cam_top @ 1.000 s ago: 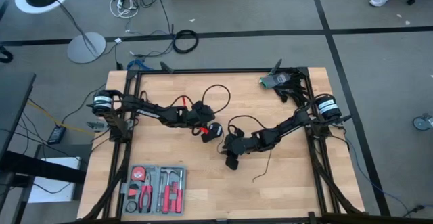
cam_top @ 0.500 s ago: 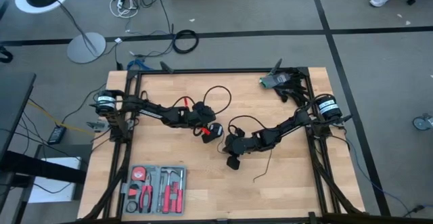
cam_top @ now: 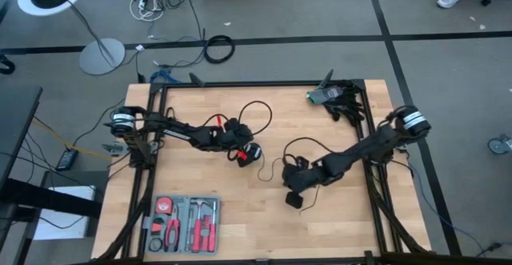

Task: Coil cords
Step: Uncoil the black wire from the spool

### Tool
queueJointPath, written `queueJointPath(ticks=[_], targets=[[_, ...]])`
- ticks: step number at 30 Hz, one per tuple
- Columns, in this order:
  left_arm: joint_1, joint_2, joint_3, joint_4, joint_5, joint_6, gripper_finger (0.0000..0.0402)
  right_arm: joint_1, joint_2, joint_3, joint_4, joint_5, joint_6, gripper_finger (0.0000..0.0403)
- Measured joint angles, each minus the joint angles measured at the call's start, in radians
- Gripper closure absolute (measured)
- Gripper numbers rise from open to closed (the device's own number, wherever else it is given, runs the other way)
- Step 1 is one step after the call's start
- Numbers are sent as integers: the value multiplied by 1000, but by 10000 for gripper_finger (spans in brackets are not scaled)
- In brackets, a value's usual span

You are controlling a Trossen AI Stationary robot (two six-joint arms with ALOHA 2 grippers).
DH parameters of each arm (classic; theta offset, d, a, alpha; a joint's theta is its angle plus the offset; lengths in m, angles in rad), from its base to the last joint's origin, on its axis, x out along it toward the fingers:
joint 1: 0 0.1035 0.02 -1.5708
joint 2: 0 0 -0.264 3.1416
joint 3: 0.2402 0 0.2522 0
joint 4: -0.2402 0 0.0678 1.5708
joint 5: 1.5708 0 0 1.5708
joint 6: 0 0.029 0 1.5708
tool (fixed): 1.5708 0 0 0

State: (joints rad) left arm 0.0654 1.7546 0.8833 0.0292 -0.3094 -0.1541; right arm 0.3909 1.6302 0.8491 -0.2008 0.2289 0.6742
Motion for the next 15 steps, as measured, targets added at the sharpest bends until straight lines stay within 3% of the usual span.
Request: queueJointPath(ticks=[7, 15], targets=[[0, -11, -1, -32, -8, -6, 6, 67, -65, 0, -68, 115, 81, 402], [0, -16, -2, -47, -8, -7, 7, 13, 65, 0, 239, 141, -90, 380]])
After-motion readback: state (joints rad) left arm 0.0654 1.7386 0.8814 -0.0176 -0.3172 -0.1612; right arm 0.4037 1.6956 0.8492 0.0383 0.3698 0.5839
